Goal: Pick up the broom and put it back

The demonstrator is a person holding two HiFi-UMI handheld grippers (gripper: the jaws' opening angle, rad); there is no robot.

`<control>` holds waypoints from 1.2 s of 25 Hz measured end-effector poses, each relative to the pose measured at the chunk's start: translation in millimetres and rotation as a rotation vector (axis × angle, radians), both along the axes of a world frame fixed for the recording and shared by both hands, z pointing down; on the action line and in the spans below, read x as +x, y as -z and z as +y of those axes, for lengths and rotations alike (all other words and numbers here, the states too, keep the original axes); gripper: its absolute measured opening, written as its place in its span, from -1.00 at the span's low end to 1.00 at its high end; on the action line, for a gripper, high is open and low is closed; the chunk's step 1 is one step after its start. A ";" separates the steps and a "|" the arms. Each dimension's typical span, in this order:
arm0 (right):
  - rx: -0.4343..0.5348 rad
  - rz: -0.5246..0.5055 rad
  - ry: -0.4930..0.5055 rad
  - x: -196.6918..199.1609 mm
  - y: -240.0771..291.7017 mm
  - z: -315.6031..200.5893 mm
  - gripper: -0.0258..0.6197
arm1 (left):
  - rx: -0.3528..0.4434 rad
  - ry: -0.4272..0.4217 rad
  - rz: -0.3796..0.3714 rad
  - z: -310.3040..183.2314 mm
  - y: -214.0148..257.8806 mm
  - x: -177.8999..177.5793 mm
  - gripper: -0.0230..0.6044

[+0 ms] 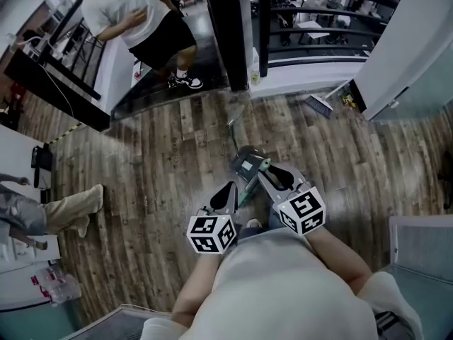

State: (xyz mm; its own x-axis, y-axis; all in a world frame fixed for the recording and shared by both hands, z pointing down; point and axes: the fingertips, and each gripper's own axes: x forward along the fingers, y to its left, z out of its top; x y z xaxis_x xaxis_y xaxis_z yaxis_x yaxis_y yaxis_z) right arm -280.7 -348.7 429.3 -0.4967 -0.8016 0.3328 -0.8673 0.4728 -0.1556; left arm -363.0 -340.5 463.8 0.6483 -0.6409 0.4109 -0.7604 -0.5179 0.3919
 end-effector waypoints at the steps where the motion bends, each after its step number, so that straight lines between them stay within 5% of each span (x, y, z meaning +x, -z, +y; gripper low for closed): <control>1: 0.001 -0.004 0.004 -2.4 1.4 0.6 -0.63 | 0.001 0.001 0.000 0.6 0.8 -1.3 -0.91; 20: 0.014 -0.005 0.038 -23.5 5.7 23.1 -0.63 | 0.040 -0.009 0.010 18.9 10.7 -9.2 -0.91; 30: 0.023 -0.018 -0.029 -16.5 14.7 32.7 -0.63 | 0.043 -0.043 0.006 27.4 16.1 -8.5 -0.91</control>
